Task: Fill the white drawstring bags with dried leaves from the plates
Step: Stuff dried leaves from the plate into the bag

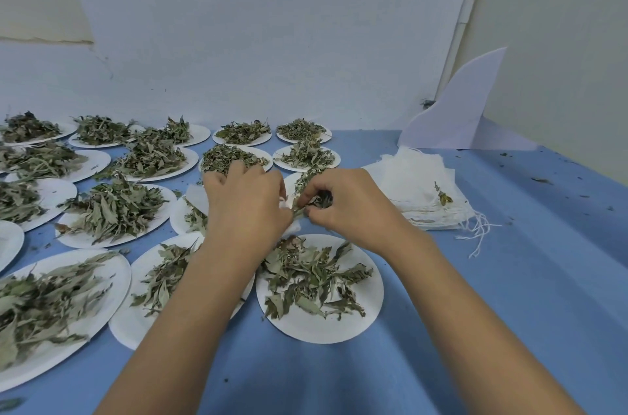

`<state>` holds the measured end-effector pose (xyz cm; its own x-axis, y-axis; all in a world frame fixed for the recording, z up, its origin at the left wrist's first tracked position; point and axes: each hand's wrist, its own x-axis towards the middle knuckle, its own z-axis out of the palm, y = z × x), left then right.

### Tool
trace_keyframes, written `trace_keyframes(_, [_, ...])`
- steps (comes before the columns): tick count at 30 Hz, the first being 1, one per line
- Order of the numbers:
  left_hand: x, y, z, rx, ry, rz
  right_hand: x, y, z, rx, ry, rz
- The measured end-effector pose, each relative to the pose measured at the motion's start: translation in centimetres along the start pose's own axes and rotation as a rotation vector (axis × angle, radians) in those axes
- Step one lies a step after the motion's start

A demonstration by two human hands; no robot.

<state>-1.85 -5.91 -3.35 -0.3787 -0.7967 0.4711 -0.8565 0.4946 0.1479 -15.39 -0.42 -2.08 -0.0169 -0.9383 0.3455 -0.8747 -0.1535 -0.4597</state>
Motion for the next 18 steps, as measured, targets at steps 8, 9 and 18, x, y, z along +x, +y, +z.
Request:
trace_keyframes(8, [-0.1, 0.2, -1.0, 0.036, -0.147, -0.074, -0.1, -0.2, 0.3, 0.127, 0.025, 0.028])
trace_keyframes(9, [-0.1, 0.2, -1.1, 0.016, -0.126, -0.077, -0.1, -0.3, 0.2, 0.143, 0.029, 0.03])
trace_keyframes(18, [-0.4, 1.3, -1.0, -0.629, 0.369, -0.07, 0.3, -0.5, -0.9, 0.063, 0.352, 0.031])
